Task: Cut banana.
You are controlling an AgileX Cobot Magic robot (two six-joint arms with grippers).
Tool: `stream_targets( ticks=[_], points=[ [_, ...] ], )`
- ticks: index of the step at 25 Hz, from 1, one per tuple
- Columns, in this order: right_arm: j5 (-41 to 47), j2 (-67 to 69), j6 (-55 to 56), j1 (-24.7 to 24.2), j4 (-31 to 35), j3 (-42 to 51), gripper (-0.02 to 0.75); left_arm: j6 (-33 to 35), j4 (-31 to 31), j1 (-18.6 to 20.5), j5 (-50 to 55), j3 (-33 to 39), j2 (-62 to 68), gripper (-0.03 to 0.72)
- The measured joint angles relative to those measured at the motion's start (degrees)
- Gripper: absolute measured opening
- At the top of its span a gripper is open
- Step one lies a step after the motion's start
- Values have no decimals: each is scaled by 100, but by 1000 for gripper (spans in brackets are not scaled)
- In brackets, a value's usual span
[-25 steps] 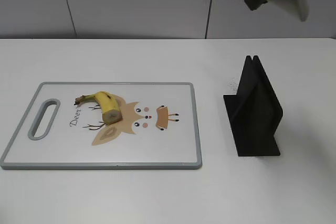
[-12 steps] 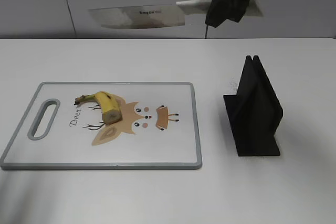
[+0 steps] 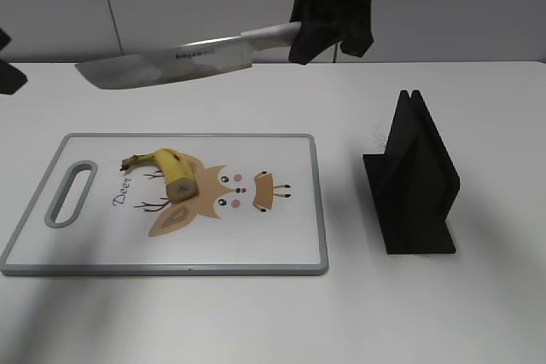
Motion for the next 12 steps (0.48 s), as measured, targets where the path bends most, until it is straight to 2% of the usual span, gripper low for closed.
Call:
stream_targets(
  ticks=[5,12],
  points=[
    [118,243,-413,0,287,-19,169,1252,-767,-45,116,-165,480,566],
    [146,452,-543,59,578,-63,169,1519,-844,-518,-105,-196,1032,566]
  ],
)
